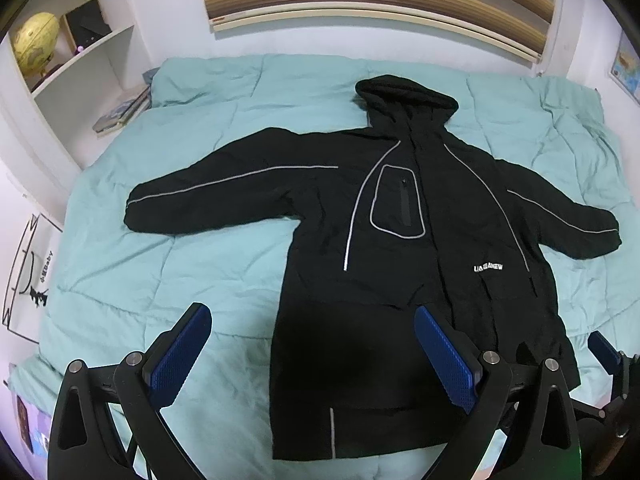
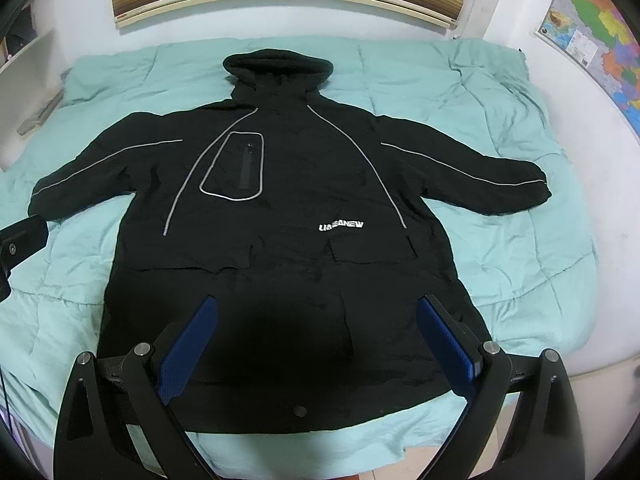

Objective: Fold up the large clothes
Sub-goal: 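Move both tools over the spread black jacket toward its sides, then grasp the sleeve nearest the left tool and lift it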

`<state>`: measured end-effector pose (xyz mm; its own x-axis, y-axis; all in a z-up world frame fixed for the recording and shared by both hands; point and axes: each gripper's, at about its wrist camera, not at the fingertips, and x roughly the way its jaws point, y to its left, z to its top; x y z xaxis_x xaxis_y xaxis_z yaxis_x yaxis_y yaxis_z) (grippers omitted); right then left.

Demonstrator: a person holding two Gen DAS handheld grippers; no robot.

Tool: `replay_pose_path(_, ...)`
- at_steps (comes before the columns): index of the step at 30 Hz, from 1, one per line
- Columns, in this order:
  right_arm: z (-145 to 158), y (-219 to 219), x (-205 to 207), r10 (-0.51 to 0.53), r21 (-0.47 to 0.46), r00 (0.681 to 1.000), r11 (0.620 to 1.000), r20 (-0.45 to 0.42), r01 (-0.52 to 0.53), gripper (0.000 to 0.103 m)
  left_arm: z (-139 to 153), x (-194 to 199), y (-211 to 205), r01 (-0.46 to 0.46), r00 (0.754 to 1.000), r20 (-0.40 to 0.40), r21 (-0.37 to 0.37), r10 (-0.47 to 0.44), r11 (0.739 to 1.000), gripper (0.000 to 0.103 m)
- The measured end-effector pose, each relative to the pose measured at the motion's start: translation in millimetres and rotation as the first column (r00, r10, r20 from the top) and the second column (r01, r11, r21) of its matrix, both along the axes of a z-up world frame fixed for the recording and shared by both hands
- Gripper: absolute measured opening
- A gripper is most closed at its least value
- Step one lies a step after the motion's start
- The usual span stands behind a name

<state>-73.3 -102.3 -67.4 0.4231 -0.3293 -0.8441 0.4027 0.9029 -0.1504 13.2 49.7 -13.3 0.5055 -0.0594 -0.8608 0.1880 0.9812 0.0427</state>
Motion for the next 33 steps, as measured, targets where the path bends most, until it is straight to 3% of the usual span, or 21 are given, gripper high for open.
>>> replay_pose_path(10,-10,7,26,-0.016,0.034,1.000,0.999,-0.014,0.016,0.100,-8,34,16,-0.001,1.000,-0.018,-0.014,0.000,1.000,0.101)
replay_pose_path(22,-20,22,86,-0.003,0.056,0.999,0.998,-0.043,0.006,0.100,-27,95,45,-0.051,0.998,-0.049,-0.024,0.050,0.998,0.101)
replay_pose_path(29,-46,47,129,0.071,0.070,0.992,0.996,-0.106,-0.064,0.100,-66,138,86,-0.163,0.980,-0.117,-0.034,0.158,0.986,0.101)
replay_pose_path(33,-61,62,150,0.116,0.079,0.983,0.991,-0.145,-0.105,0.100,-84,159,126,-0.246,0.966,-0.092,-0.062,0.240,0.967,0.101)
